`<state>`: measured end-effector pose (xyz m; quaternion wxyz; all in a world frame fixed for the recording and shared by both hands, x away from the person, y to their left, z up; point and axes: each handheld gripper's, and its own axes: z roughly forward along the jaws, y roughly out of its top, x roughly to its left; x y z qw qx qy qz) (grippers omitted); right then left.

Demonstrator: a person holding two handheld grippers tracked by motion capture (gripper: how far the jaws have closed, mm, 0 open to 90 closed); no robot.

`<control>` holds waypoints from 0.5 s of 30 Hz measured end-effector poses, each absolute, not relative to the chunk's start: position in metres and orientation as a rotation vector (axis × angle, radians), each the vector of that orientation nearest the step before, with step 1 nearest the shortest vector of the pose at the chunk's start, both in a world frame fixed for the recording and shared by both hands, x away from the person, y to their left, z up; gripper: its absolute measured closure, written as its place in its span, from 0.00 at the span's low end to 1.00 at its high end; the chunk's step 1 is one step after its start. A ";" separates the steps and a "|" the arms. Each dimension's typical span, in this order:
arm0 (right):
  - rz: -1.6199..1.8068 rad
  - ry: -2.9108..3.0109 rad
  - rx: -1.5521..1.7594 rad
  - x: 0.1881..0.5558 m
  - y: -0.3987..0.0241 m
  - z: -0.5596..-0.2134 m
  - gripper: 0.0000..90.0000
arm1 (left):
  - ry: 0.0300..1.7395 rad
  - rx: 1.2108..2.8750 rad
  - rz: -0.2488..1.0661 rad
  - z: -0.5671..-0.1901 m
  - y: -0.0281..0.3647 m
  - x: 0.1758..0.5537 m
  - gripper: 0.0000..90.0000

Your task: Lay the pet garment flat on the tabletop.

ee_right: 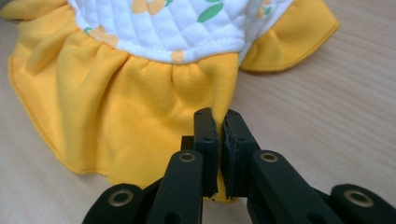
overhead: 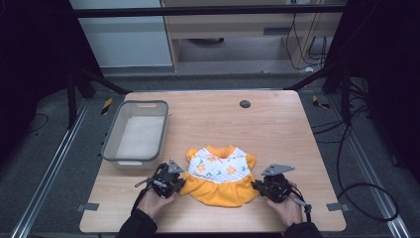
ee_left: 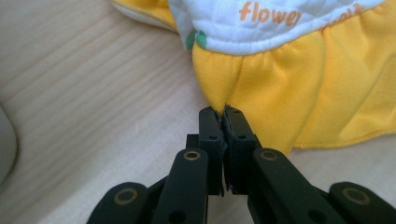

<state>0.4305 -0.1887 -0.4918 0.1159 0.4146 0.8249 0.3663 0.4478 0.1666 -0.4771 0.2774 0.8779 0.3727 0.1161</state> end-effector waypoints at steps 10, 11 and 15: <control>1.096 2.447 1.138 0.404 -0.196 -0.490 0.83 | 0.914 2.330 0.302 -0.470 0.173 0.416 0.79; 1.121 2.410 1.126 0.402 -0.196 -0.487 0.80 | 0.910 2.314 0.319 -0.468 0.174 0.415 0.79; 1.219 2.318 1.089 0.392 -0.199 -0.478 0.75 | 0.906 2.230 0.365 -0.457 0.181 0.403 0.72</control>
